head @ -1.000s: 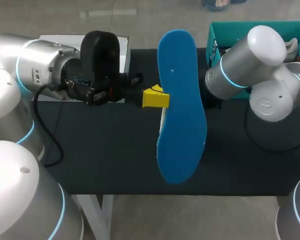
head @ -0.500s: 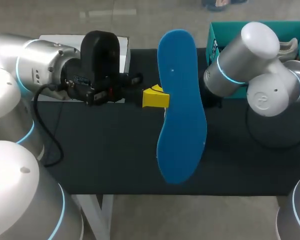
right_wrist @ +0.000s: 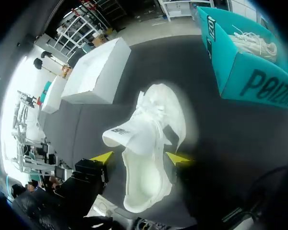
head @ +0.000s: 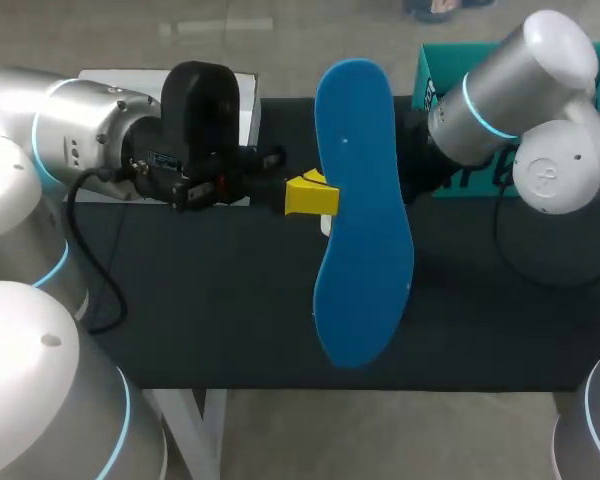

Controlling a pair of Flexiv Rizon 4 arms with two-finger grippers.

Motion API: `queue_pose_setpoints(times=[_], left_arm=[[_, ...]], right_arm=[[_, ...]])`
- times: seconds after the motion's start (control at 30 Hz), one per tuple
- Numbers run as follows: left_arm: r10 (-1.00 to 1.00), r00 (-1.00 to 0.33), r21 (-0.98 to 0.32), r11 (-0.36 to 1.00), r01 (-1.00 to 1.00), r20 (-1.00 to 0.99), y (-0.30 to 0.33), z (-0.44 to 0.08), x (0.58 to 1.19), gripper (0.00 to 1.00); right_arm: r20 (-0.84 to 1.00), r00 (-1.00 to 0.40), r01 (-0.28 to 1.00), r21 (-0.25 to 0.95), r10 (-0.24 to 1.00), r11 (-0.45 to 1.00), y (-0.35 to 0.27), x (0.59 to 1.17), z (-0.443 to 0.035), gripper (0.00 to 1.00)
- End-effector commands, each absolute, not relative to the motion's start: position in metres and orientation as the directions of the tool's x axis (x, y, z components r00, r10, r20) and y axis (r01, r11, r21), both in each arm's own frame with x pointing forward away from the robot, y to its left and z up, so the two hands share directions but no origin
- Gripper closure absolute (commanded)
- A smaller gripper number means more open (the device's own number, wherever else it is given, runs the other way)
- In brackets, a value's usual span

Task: Take the shoe out of the shoebox, open the shoe tongue, remove and reinsert the insole, then place the shoe into the shoebox

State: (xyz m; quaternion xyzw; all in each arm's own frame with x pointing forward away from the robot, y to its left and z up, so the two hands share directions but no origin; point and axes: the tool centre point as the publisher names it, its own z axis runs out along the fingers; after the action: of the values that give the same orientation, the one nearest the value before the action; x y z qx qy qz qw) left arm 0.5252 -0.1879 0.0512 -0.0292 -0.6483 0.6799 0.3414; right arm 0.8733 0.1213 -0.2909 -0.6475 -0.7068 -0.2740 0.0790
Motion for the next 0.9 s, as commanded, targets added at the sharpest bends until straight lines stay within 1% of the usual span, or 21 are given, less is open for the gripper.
queue_pose_setpoints(times=[0.03, 0.47, 0.53, 0.57, 0.67, 0.77, 0.9], left_arm=[[0.503, -0.765, -0.902, 0.072, -0.427, 0.402, -0.189, 0.051, 0.525, 1.00], [0.503, -0.765, -0.902, 0.072, -0.427, 0.402, -0.189, 0.051, 0.525, 1.00], [0.503, -0.765, -0.902, 0.072, -0.427, 0.402, -0.189, 0.051, 0.525, 1.00], [0.503, -0.765, -0.902, 0.072, -0.427, 0.402, -0.189, 0.051, 0.525, 1.00], [0.503, -0.765, -0.902, 0.072, -0.427, 0.402, -0.189, 0.051, 0.525, 1.00], [0.503, -0.765, -0.902, 0.072, -0.427, 0.402, -0.189, 0.051, 0.525, 1.00], [0.503, -0.765, -0.902, 0.072, -0.427, 0.402, -0.189, 0.051, 0.525, 1.00]], right_arm=[[0.696, -0.164, 0.943, 0.320, 0.699, -0.097, 0.093, 0.858, -0.269, 0.00], [0.696, -0.164, 0.943, 0.320, 0.699, -0.097, 0.093, 0.858, -0.269, 0.00], [0.784, -0.124, 0.963, 0.242, 0.609, -0.116, 0.093, 0.857, -0.255, 0.00], [0.818, -0.090, 0.978, 0.180, 0.568, -0.104, 0.090, 0.856, -0.247, 0.00], [0.881, -0.034, 0.999, 0.045, 0.471, -0.011, 0.079, 0.847, -0.217, 0.00], [0.891, -0.074, 0.997, 0.055, 0.448, 0.057, 0.066, 0.839, -0.191, 0.00], [0.903, -0.097, 0.994, 0.065, 0.420, 0.089, 0.053, 0.831, -0.156, 0.00]])
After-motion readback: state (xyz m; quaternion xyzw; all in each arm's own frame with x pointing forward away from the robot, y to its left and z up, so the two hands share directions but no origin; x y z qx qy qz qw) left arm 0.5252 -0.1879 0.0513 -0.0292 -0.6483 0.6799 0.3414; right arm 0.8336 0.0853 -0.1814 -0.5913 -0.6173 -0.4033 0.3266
